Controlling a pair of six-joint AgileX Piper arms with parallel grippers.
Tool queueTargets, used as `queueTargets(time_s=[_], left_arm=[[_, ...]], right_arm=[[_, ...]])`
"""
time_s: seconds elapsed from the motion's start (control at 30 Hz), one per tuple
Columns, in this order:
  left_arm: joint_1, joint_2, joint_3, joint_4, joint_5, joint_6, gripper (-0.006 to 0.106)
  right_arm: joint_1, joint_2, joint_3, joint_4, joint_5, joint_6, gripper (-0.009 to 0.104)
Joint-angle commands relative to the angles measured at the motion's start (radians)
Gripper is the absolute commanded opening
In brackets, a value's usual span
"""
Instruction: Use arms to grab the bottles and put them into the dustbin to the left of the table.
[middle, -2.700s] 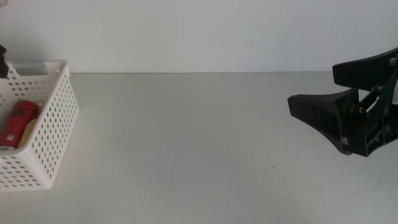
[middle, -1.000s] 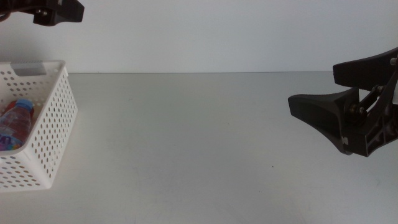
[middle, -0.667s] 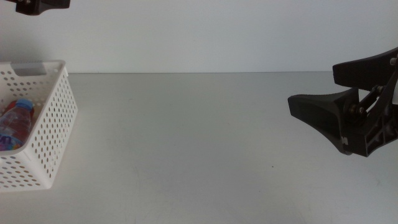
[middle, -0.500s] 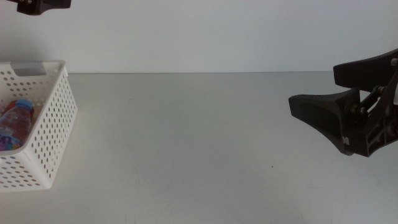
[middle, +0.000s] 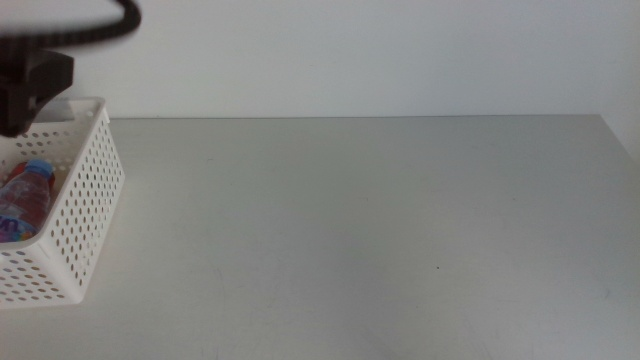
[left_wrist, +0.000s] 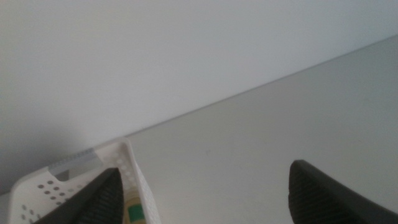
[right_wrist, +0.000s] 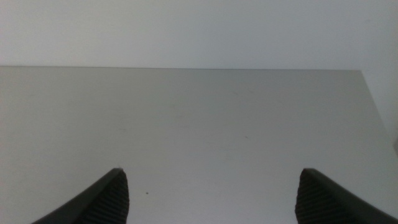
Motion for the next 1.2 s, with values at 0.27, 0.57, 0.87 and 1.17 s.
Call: queueTargets(time_s=[0.27,0.57,0.87,1.17], left_arm=[[-0.006,-0.400,0.472,0.069,-0.424,-0.008,0.088],[-0.006,-0.724,0.841,0.007,-0.423,-0.008,0.088],[0.071,-0.920,1.043,-0.017,-0.422,-0.008,0.088],[0.134,-0.933,1.069,-0.021,-0.384,-0.008,0.088]], right_arm=[[-0.094,-0.320,0.326,-0.031,-0.067,-0.012,0.086],[-0.096,-0.444,0.423,-0.186,-0.147,-0.011,0.086],[-0.096,-0.461,0.548,-0.239,-0.177,-0.011,0.086],[-0.096,-0.461,0.550,-0.240,-0.195,-0.013,0.086]])
